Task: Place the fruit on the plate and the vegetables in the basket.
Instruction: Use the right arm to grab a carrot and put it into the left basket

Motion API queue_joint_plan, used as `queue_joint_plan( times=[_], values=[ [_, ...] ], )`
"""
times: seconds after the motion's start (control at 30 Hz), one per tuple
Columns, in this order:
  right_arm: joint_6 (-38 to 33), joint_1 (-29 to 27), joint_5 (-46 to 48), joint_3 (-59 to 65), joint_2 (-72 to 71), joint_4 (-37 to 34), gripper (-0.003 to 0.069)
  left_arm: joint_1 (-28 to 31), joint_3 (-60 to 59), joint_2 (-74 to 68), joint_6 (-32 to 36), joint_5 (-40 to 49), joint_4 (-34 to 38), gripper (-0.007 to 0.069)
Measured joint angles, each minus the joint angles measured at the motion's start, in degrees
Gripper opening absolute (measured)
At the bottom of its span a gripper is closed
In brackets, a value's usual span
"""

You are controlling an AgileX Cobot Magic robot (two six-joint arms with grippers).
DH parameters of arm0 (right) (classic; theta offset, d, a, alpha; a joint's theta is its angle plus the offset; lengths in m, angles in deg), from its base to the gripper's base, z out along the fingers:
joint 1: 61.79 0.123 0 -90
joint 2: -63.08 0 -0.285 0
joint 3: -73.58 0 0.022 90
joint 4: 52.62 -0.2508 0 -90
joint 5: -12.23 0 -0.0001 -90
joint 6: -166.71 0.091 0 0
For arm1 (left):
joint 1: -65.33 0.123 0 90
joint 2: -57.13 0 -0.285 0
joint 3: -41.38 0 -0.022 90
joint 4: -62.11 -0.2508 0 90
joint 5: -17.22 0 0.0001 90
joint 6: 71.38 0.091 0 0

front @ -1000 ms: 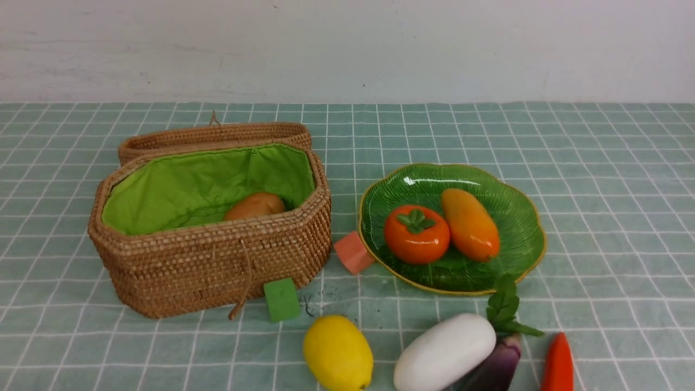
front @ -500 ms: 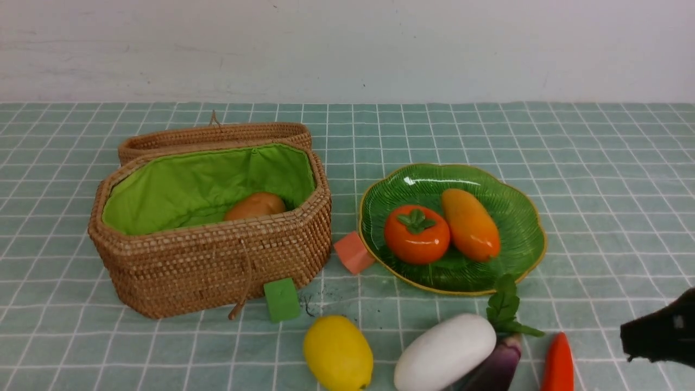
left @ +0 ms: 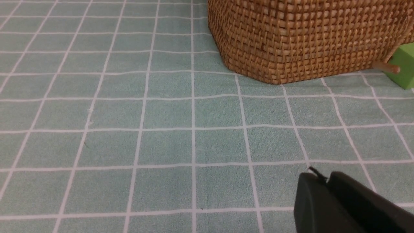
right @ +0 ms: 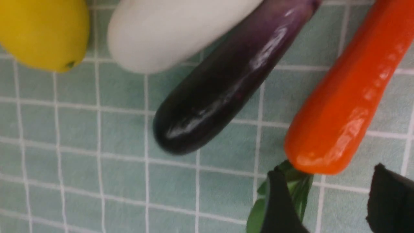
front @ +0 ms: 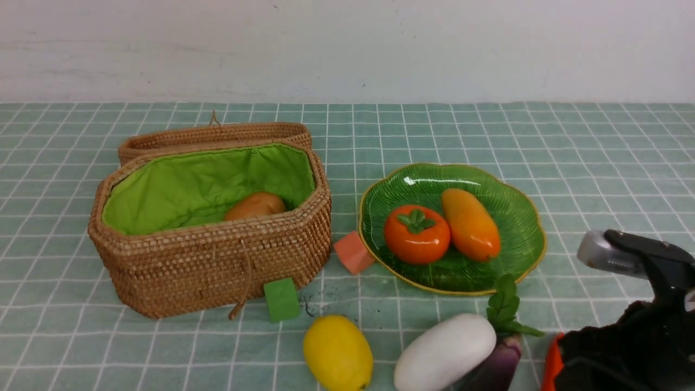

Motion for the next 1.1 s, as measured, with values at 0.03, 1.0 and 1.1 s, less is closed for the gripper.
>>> queue_joint_plan(
  times=[0.03, 1.0, 1.1],
  values=[
    [4.4, 0.6, -1.4, -0.1, 0.6, 1.9, 0.0401, 0.0, 0.0, 0.0, 0.0, 0.0, 0.0, 0.0057],
    [9.2, 1.6, -0.6, -18.3, 12.1, 12.9, 0.0276, 0.0, 0.0, 0.0, 0.0, 0.0, 0.0, 0.0071],
    [1.6, 2.3, -0.3, -28.7, 12.6, 9.2, 0.0276, 0.0, 0.0, 0.0, 0.0, 0.0, 0.0, 0.0074]
  ],
)
